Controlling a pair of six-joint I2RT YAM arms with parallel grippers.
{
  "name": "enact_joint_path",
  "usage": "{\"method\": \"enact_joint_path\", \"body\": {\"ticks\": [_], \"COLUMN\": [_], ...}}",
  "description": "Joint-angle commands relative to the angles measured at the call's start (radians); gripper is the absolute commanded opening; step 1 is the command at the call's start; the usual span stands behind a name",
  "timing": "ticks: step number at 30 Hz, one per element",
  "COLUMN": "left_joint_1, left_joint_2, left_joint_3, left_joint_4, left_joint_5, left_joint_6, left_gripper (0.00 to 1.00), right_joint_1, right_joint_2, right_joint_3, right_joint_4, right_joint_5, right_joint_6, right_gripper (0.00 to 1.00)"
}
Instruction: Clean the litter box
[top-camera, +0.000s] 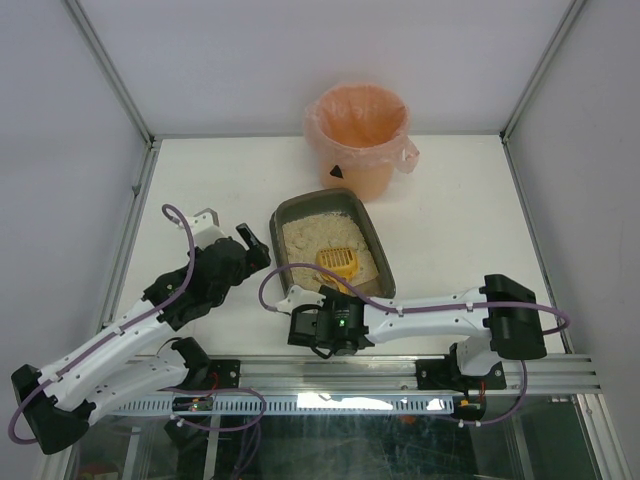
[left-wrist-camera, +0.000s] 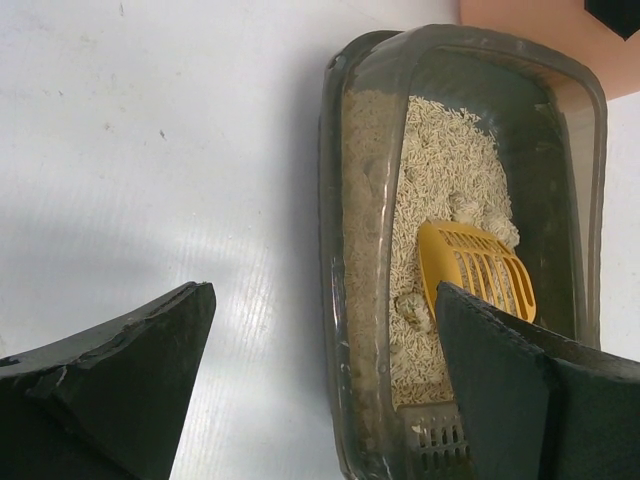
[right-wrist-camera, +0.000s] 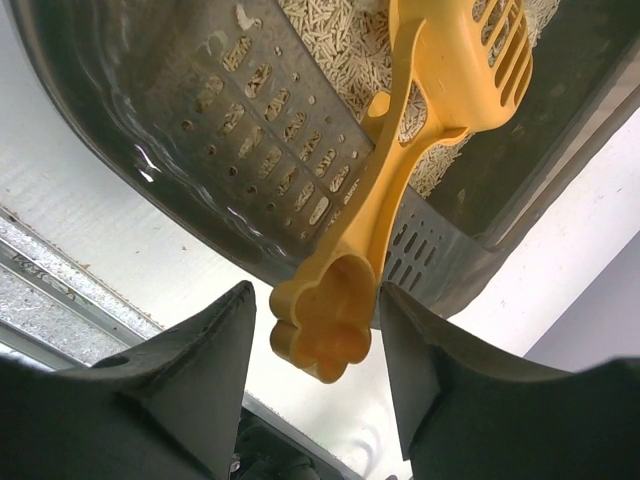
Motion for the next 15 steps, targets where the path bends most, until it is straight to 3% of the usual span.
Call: {"method": "enact_joint_path", "body": {"ticks": [1,15], "left_joint_1": [0.008,0.008], "left_joint_2": [-0.034,-0.031], "left_joint_3": [-0.005,0.002], "left_joint_4": [0.014,0.037], "left_joint_5": [-0.038,-0.031], "left_joint_6": [-0.022,0.014], "left_gripper": [0.97,0.99], "right_joint_1": [0.006,0.004], "right_joint_2": [0.005,-0.073], "right_joint_3": [-0.007,0.001], "right_joint_4": [0.018,0.065], "right_joint_5": [0.026,0.127], "right_joint_6": [-0.016,-0.006], "right_gripper": [0.54,0.32]}}
